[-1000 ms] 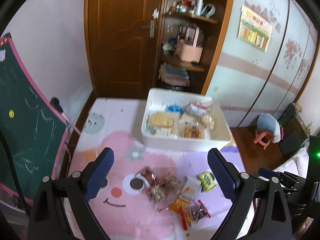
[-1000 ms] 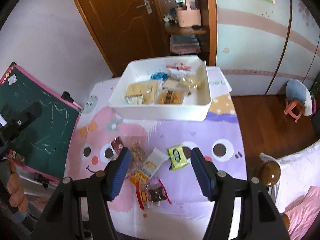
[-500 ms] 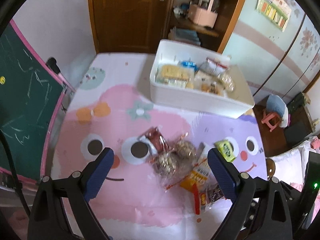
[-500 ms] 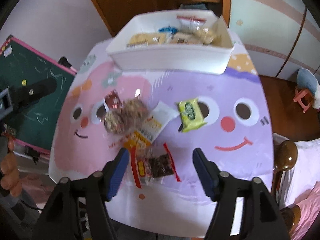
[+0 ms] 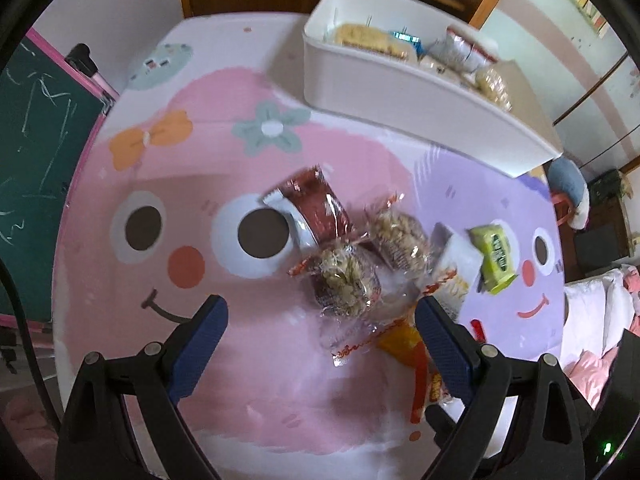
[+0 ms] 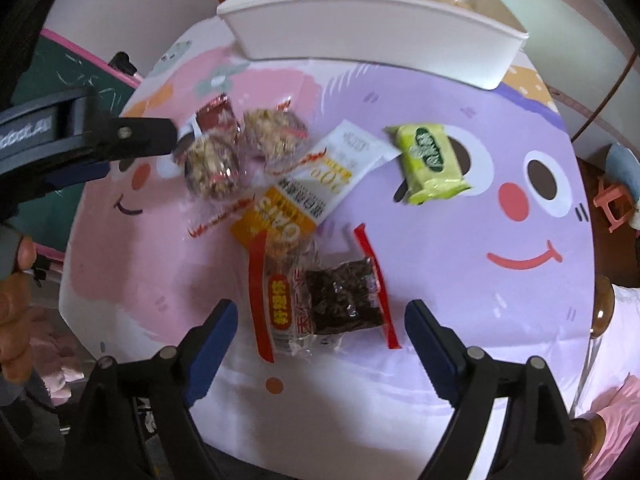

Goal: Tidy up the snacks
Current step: 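Move both tools back down over the remaining snacks, then grasp the nut pack with left tool while right tool grasps dark seaweed pack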

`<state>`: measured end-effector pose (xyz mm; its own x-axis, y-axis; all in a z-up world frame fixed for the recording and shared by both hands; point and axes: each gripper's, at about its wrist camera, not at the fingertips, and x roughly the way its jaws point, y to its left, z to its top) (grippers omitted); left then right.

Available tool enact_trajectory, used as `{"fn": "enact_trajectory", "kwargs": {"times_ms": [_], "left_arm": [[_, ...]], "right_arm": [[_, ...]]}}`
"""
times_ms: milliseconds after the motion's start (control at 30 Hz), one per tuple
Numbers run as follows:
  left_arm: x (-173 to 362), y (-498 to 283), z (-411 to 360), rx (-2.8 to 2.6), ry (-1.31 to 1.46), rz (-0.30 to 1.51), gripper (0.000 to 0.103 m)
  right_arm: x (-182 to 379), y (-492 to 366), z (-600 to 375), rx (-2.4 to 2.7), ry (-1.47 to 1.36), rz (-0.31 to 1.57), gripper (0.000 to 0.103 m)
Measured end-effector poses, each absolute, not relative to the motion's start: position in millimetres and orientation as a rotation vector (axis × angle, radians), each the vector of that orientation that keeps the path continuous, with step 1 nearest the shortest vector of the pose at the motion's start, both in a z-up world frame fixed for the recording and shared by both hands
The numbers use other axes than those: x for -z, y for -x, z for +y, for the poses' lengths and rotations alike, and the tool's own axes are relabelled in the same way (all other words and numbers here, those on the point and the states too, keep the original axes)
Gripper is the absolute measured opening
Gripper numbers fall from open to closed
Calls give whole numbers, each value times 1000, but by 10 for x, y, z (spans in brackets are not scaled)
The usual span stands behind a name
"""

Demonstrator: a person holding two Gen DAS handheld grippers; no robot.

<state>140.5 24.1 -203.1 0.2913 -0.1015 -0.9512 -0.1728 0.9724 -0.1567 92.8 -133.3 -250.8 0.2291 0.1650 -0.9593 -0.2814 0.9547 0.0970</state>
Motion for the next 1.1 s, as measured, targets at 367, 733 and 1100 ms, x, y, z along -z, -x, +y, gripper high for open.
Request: {"fn": "enact_trajectory", "kwargs": {"times_ms": [367, 733, 1100], "left_arm": [[2500, -1634, 209, -94, 289, 1374, 93], [2624, -1744, 135, -73, 328, 1390, 65], [2612, -1716, -71, -64, 286, 1370, 42]], "right_arm": [[2741, -979, -1194, -293, 171, 1344, 86], [2837, -954, -1035, -273, 246, 1346, 80], [2774, -897, -1106, -243, 232, 1321, 45]]}}
